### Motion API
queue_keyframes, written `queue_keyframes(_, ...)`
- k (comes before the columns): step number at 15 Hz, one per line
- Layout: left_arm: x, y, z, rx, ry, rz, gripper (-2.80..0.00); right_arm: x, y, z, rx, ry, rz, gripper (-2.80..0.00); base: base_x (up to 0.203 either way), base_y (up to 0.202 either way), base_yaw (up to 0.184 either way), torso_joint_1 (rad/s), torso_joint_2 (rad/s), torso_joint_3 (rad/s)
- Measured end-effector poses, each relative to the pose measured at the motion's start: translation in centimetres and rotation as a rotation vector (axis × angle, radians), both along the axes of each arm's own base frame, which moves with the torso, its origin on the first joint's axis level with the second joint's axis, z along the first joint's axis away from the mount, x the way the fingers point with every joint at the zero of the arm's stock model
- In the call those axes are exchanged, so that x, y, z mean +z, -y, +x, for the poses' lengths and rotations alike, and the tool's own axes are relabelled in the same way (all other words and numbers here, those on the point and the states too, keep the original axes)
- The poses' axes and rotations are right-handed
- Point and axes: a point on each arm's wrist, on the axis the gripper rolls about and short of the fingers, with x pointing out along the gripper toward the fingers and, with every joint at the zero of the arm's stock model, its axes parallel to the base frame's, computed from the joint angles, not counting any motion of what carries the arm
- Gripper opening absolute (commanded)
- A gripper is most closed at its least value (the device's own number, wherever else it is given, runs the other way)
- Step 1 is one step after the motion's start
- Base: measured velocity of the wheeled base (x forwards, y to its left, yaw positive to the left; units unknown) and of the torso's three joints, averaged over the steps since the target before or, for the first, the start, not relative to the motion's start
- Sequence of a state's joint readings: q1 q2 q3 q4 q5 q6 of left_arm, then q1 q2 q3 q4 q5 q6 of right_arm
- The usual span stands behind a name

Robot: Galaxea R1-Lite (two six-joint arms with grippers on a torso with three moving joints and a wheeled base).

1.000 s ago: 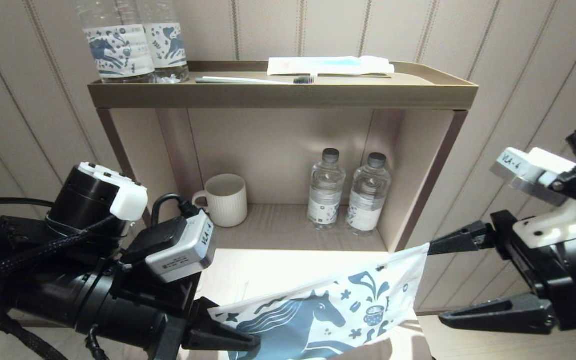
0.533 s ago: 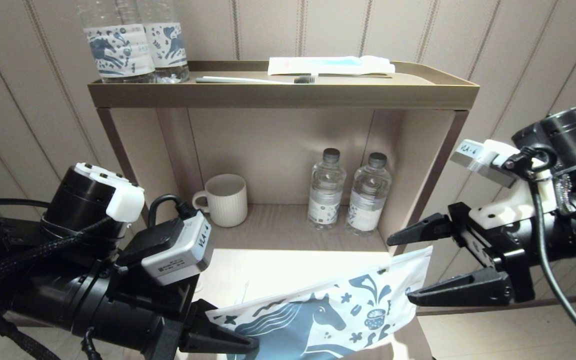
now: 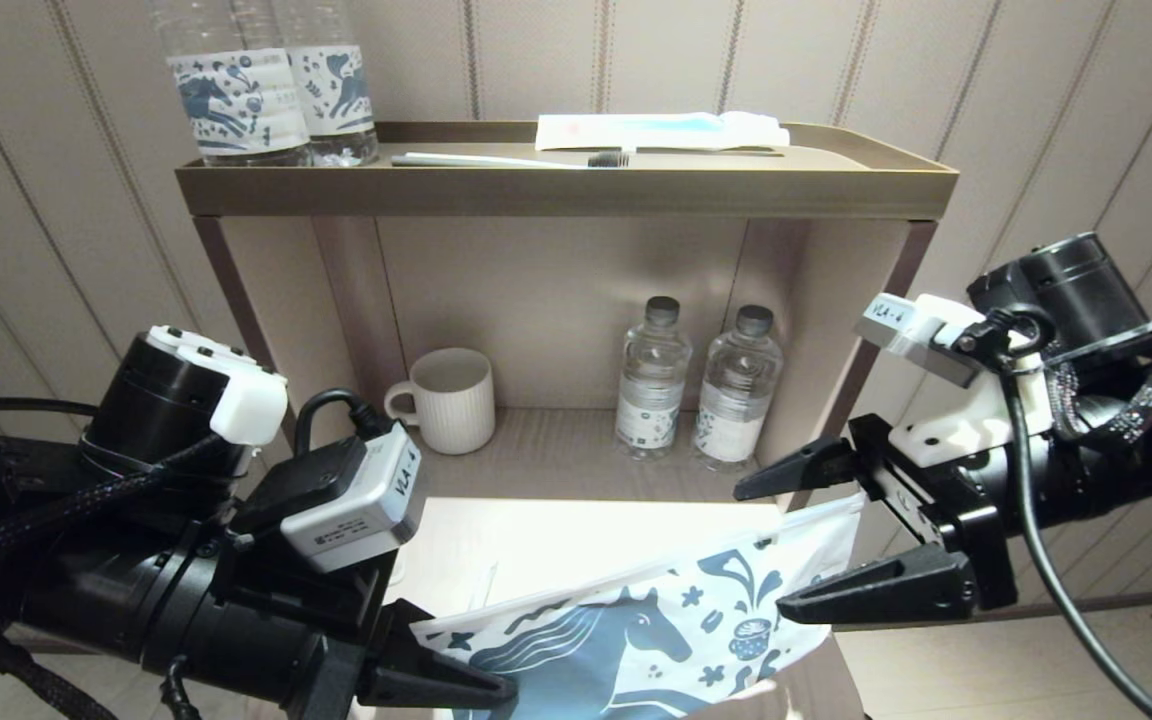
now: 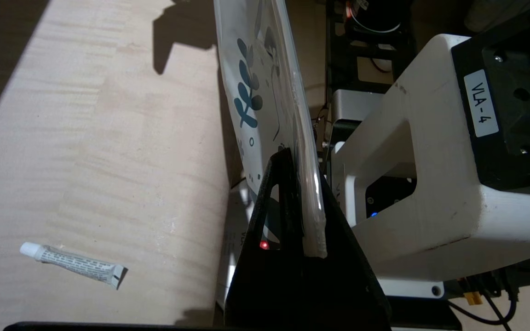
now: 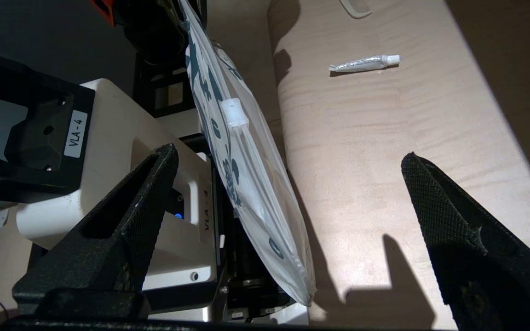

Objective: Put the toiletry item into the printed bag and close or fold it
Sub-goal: Hand it to the other hand

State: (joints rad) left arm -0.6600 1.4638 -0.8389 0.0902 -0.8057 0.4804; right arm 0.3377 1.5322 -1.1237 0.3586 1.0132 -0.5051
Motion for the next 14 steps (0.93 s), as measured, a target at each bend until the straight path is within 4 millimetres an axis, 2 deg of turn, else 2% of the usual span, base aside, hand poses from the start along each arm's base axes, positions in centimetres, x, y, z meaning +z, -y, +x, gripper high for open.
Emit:
queue_keyframes(6, 0.0, 0.0, 0.0, 0.000, 0.000, 0.000, -2.80, -1.1, -0.7, 0.0, 0.030, -0.028, 0.002, 0.00, 0.000, 0.000, 0.000, 0.000, 0.00, 0.000)
queue_keyframes(14, -0.1, 0.0, 0.1, 0.001, 0.000, 0.001, -2.80, -1.1, -1.2, 0.8, 0.036, -0.024, 0.014, 0.00, 0.000, 0.000, 0.000, 0.000, 0.00, 0.000)
